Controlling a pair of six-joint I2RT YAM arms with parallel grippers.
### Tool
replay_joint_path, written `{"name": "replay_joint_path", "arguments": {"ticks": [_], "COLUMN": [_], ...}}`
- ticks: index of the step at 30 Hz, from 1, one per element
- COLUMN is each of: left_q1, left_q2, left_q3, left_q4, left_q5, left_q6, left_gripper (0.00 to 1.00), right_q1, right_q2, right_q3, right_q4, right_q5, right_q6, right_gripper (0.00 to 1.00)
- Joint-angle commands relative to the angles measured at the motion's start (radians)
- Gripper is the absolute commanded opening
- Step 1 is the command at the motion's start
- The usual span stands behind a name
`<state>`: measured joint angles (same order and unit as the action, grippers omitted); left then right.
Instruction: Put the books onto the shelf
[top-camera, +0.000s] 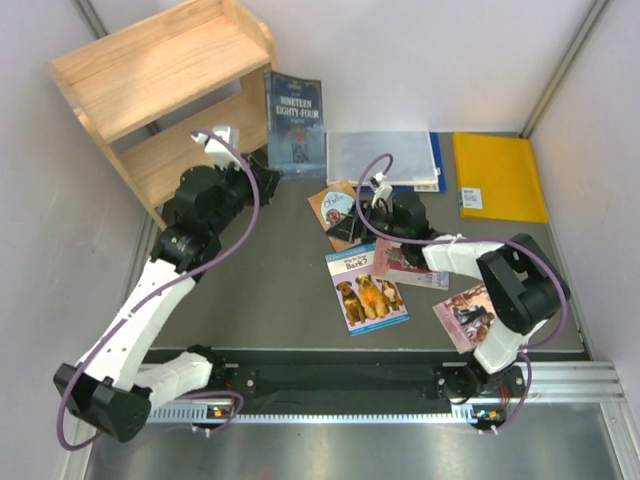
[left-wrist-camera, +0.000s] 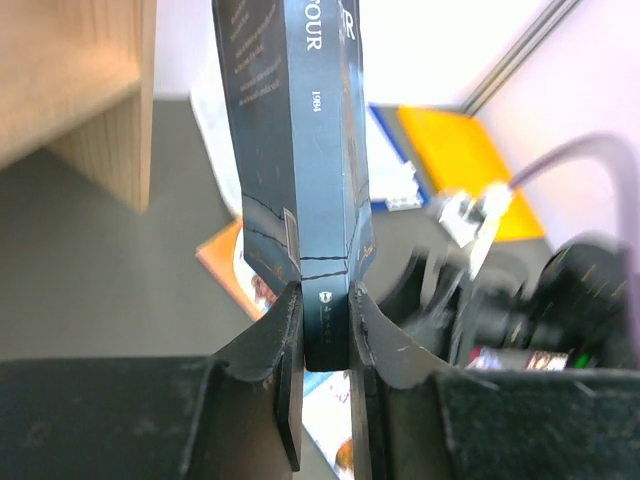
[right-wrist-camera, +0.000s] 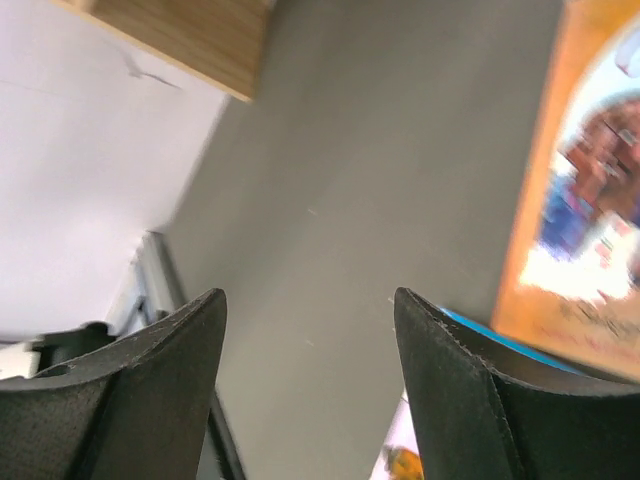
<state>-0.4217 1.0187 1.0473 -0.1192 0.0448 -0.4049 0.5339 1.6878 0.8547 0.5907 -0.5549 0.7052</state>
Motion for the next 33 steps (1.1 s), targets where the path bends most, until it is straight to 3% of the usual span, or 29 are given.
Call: {"name": "replay_joint_path", "arguments": {"ticks": [1,7,15,21,28,33], "left_q1": [0.058,0.176,0.279,0.386,0.572,0.598], "left_q2": [0.069,0.168,0.267,0.333,0.461,0.534], "left_q3": [0.247,0.440,0.598,0.632,0.658,0.660], "left_q4": [0.141,0.154,0.262,0.349,0.489,0.549], "left_q5": [0.108,0.210,0.280,0.280,0.375,0.467], "left_q6": [0.021,-0.058,-0.196,-0.402,-0.812,-0.948], "left_gripper": [0.00,0.00,0.00,0.00,0.00,0.00], "right_q1": [0.006,0.011,0.026,0.058,0.063,0.064], "right_q2": [-0.104,-0.189,-0.177,-0.175,-0.181,-0.172], "right_q3": [-0.032,-0.028,-0.072,-0.111,-0.128,-0.132], "right_q4": [-0.014,-0.209,-0.212,-0.226,-0.232,-0.224], "right_q5": [0.098,0.225,0.276,0.331,0.348,0.345], "right_q6": [-0.105,-0.268,-0.303,-0.334,-0.348,-0.342], "right_gripper": [0.68,0.68,0.68,0.68,0.68,0.68]}}
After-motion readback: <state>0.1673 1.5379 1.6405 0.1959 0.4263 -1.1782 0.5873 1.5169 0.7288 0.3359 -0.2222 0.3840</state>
